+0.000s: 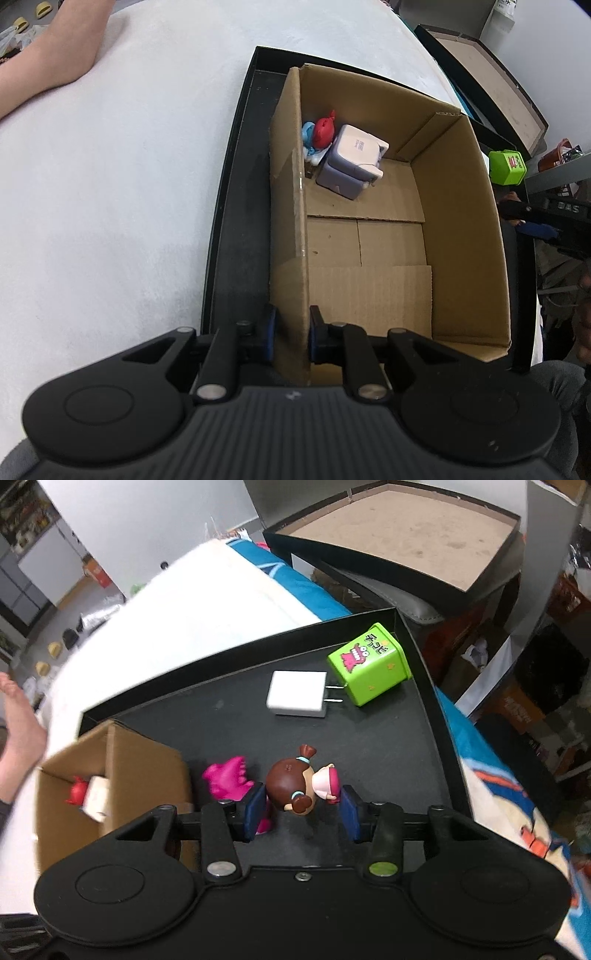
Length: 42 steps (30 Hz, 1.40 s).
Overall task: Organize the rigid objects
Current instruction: 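Carry the doll figure into the cardboard box and open the right tool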
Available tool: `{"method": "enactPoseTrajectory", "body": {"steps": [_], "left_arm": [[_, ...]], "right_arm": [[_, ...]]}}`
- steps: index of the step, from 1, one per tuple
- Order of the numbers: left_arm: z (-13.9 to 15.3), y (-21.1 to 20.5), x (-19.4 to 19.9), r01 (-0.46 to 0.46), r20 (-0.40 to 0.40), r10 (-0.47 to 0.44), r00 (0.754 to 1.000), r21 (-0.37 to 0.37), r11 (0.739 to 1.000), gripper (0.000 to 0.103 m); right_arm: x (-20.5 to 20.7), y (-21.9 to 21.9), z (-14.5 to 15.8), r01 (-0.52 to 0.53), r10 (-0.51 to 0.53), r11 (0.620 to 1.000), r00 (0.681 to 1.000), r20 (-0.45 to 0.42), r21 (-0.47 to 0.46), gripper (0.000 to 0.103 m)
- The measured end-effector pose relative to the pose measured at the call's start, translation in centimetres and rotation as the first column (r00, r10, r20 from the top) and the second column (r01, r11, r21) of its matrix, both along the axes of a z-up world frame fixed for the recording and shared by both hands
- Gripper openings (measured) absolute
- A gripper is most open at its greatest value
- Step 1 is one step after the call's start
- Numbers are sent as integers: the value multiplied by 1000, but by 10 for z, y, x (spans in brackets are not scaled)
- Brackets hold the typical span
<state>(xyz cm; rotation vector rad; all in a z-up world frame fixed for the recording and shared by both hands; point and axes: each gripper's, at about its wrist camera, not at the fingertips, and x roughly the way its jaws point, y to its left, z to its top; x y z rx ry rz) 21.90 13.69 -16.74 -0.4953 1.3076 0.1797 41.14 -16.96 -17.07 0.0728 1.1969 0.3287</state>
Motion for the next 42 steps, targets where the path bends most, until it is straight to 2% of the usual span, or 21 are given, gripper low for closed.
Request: {"method": "enactPoseTrajectory", "body": {"steps": [9, 24, 30, 42], "left_arm": [[1, 0, -2, 7, 11, -7, 1000, 3, 1000, 16], [-2, 7, -5, 13, 36, -12, 999, -24, 1000, 17], [-3, 11, -8, 8, 48, -6, 999, -40, 999, 17], [-4, 18, -9, 1, 64, 3, 998, -66, 998, 18]], "right_arm": [[-23, 6, 38, -2, 0, 998, 1000, 21, 68, 43], [-44, 52, 84, -122, 117, 992, 989, 90, 45, 43], [-49, 84, 92, -193, 188, 981, 977, 104, 32, 43], [-45, 139, 89, -286, 291, 956, 953, 87, -70, 43]]}}
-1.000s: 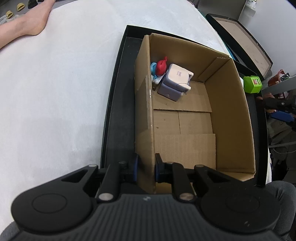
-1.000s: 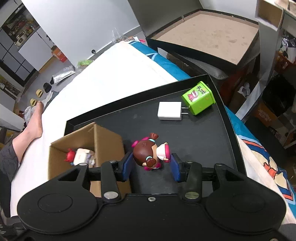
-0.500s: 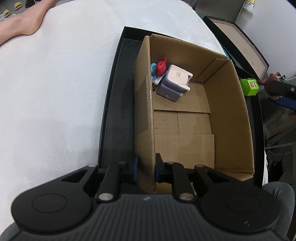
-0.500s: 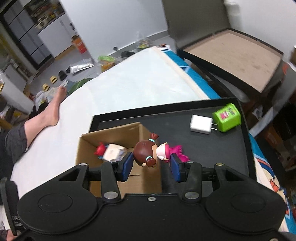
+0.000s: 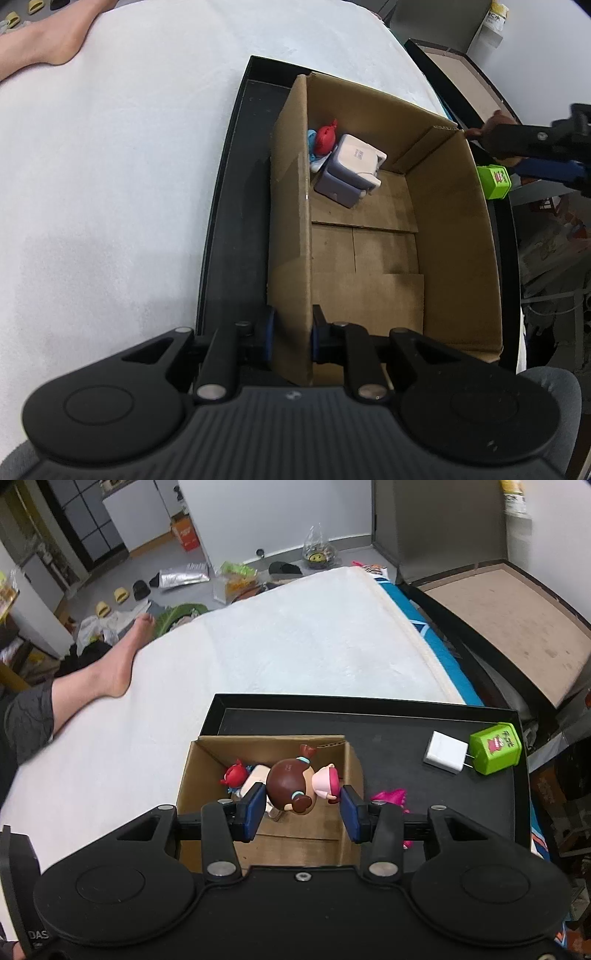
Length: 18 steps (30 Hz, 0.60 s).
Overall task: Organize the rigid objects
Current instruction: 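Carry the doll figure into the cardboard box and open the right tool, then lift the open right tool away and move it over the pink dinosaur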
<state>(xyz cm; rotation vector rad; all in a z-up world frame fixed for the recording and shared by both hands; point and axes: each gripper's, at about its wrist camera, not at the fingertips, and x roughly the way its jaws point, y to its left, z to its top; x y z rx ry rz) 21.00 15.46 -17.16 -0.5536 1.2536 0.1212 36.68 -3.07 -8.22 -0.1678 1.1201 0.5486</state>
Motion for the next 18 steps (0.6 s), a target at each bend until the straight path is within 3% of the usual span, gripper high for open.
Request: {"method": "enactPoseTrajectory", "body": {"steps": [9, 18], "left_arm": [[0, 2, -3, 7, 13, -7, 1000, -9, 1000, 20], [2, 2, -2, 1, 12, -1, 1000, -7, 1000, 20]], "right_arm": [[-3, 5, -19, 11, -11, 999, 1000, 8, -43, 49], [-3, -41, -12, 98, -98, 995, 995, 12, 2, 56]]}}
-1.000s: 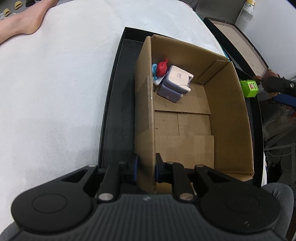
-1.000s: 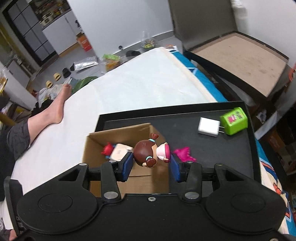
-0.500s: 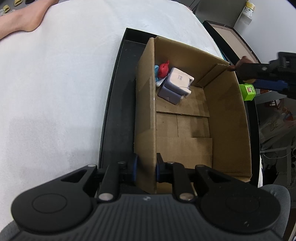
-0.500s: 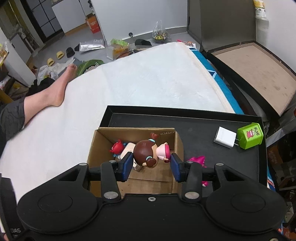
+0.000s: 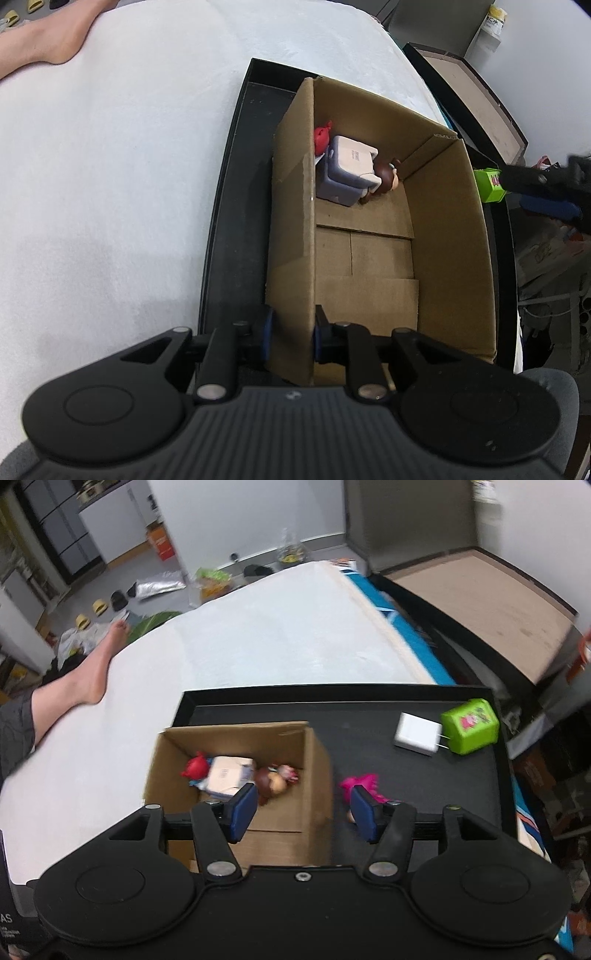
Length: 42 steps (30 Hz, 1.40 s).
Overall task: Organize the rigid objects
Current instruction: 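Lift the open right tool away and move it over the pink dinosaur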
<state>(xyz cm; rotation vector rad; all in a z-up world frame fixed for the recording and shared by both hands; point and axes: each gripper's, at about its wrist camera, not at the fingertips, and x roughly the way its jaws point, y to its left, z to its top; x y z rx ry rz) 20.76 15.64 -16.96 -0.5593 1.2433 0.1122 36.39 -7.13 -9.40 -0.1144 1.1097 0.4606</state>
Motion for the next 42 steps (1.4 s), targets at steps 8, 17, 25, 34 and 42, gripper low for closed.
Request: {"method": "enactPoseTrajectory", "body": {"steps": [8, 17, 25, 34, 42], "left_arm": [[2, -3, 1, -3, -9, 3, 1000, 16, 1000, 20], [8, -10, 1, -7, -7, 7, 1000, 46, 999, 19], [9, -15, 3, -10, -28, 12, 1000, 86, 996, 16], [11, -15, 1, -30, -30, 34, 999, 104, 994, 15], [13, -16, -1, -30, -27, 33, 999, 113, 993, 14]], "right_arm": [[10, -56, -6, 102, -102, 994, 995, -15, 27, 62], [12, -90, -16, 137, -135, 989, 990, -43, 57, 62], [16, -102, -33, 132, -125, 987, 989, -79, 94, 62], [25, -116, -56, 158, -136, 975, 981, -140, 159, 62], [41, -106, -88, 148, -102, 968, 969, -224, 200, 61]]}}
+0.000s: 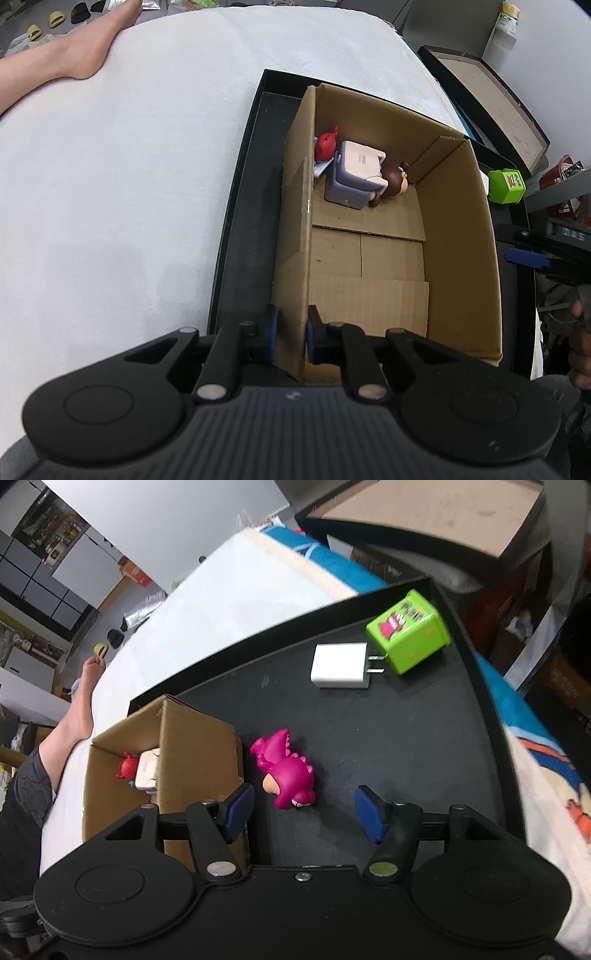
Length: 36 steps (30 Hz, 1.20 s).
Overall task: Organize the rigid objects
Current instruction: 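Lift the open right tool away and move it over the pink dinosaur, then grasp the pink dinosaur figure with the right tool and lift it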
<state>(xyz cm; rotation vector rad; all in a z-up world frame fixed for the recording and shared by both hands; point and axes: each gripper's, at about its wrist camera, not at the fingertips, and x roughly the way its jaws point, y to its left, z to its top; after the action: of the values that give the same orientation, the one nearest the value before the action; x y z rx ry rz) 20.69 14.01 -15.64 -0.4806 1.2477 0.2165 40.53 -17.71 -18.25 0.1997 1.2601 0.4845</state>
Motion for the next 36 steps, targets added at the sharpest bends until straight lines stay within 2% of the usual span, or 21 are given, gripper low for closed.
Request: {"method": "enactPoseTrajectory", "body": {"steps": [6, 17, 19, 20, 24, 25, 36], "left_arm": [[0, -1, 0, 2, 0, -2, 1000, 5, 1000, 14], [1, -1, -1, -2, 2, 2, 1000, 5, 1000, 13], [1, 0, -1, -2, 1, 2, 1000, 4, 1000, 13], [1, 0, -1, -2, 1, 2, 1000, 3, 1000, 13], [1, 0, -2, 4, 4, -4, 1000, 3, 1000, 14], [1, 0, -2, 4, 5, -4, 1000, 3, 1000, 14], [0, 0, -2, 0, 8, 0, 1000, -7, 1000, 14]], "right_arm": [[8, 0, -19, 1, -1, 1000, 999, -34, -5, 61], [8, 16, -24, -32, 31, 999, 999, -30, -28, 60], [7, 23, -26, -48, 47, 998, 999, -28, -41, 46], [9, 25, -27, -58, 57, 998, 998, -36, -40, 29], [7, 25, -26, -69, 68, 996, 997, -28, -48, 28], [7, 24, -25, -69, 67, 997, 997, -28, -45, 25], [-5, 0, -17, -20, 20, 998, 1000, -10, -60, 25]]}}
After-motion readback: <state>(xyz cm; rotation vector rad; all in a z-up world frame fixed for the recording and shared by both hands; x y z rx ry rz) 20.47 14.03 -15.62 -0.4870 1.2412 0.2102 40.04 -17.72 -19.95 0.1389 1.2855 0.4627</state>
